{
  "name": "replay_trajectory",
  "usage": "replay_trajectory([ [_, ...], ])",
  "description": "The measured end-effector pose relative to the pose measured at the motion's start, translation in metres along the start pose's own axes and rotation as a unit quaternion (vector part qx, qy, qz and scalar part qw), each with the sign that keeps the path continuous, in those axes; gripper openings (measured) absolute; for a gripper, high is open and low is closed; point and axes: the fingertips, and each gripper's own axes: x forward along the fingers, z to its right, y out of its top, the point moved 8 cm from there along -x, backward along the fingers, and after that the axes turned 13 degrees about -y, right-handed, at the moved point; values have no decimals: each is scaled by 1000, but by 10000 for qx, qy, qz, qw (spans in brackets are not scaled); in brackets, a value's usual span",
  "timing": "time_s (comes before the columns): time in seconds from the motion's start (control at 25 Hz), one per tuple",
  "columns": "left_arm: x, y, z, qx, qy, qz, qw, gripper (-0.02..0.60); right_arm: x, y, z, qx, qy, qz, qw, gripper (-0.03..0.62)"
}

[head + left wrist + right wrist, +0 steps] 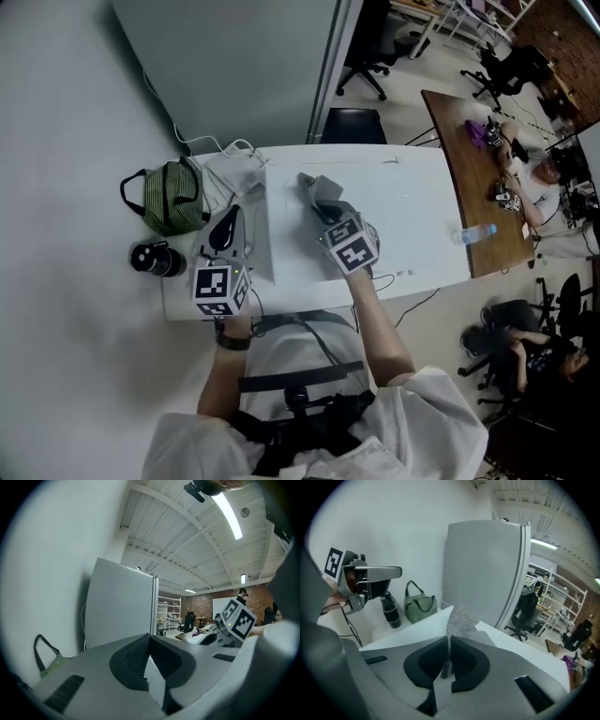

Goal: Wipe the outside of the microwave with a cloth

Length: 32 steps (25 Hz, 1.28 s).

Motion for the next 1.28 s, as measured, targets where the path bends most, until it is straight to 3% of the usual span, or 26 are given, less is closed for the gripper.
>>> replay_trajectory([
  [0.16, -18, -1, -13, 16, 208, 67, 9998, 28, 2, 29, -57, 254, 802, 391, 9957, 21],
  [0.2, -22, -2, -15, 2, 241, 83, 9997, 28, 0, 38, -66, 506, 1136, 548, 9907, 21],
  [0.28, -30, -1, -20, -19, 319, 160, 9994, 28, -5, 54, -78, 1271, 1918, 863, 9693, 21],
  [0.32, -33, -1, -22, -17, 361, 211, 9991, 28, -6, 60, -81, 1561, 2186, 944, 9586, 21],
  [0.36, -36, 0, -24, -12, 389, 244, 9989, 28, -3, 64, -82, 1600, 2240, 925, 9569, 21],
  [0.48, -37, -1, -25, -45, 352, 226, 9991, 28, 16, 55, -77, 890, 1592, 515, 9819, 21],
  [0.64, -32, -2, -19, -57, 206, 212, 9995, 28, 18, 38, -48, 284, 608, 181, 9976, 21],
  [0.92, -2, -1, -5, -88, -219, 152, 9996, 28, 2, -18, 39, 305, -272, -225, 9989, 21],
  [1.28, 32, 0, 20, -31, -481, 18, 9988, 28, -38, -110, 164, 282, -1247, -915, 9876, 21],
])
